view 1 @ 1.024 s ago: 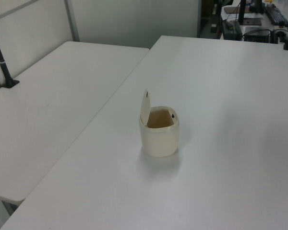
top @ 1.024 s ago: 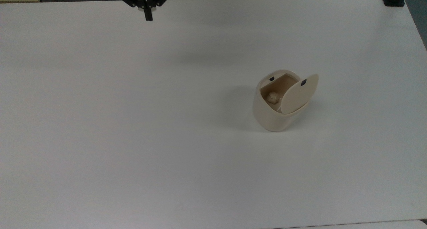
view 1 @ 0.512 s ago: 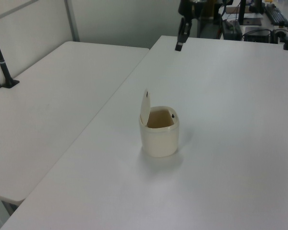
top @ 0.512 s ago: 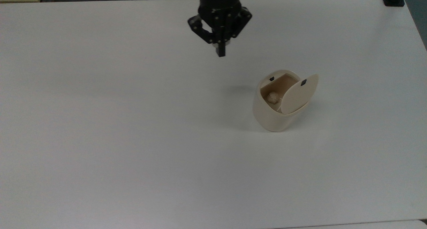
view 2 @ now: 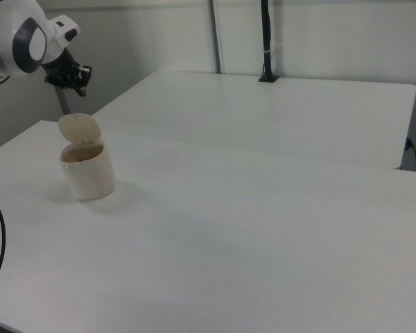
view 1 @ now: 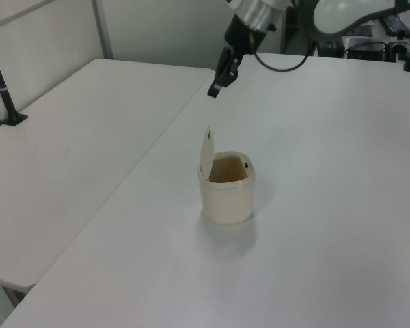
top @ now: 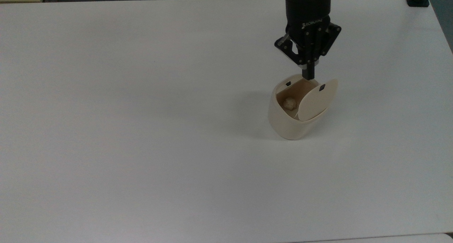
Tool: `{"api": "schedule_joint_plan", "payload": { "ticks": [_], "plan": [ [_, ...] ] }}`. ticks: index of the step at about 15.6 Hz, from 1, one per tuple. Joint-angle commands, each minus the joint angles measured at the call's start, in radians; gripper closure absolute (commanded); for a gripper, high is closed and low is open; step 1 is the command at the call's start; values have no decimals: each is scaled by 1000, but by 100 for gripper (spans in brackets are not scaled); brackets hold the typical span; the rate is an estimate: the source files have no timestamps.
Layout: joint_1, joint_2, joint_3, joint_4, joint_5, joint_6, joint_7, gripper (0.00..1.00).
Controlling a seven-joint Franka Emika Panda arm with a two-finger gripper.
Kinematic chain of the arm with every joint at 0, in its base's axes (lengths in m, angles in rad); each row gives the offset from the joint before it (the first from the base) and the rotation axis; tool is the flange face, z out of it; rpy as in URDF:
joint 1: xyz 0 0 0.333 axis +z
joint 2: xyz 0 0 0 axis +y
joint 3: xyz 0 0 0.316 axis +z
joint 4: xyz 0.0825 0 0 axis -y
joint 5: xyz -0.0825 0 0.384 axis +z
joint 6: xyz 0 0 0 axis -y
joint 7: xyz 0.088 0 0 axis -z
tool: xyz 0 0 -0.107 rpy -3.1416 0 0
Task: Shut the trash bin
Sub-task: 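Lower the gripper onto the raised edge of the bin lid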
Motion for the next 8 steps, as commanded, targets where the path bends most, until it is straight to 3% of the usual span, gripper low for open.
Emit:
{"api": "schedule_joint_plan", "payload": {
  "ticks": [1, 8],
  "plan": [
    [46, 32, -13, -9, -2, 89, 21, 100],
    [47, 81, 3, 5, -2, 124, -1, 100]
  ]
}}
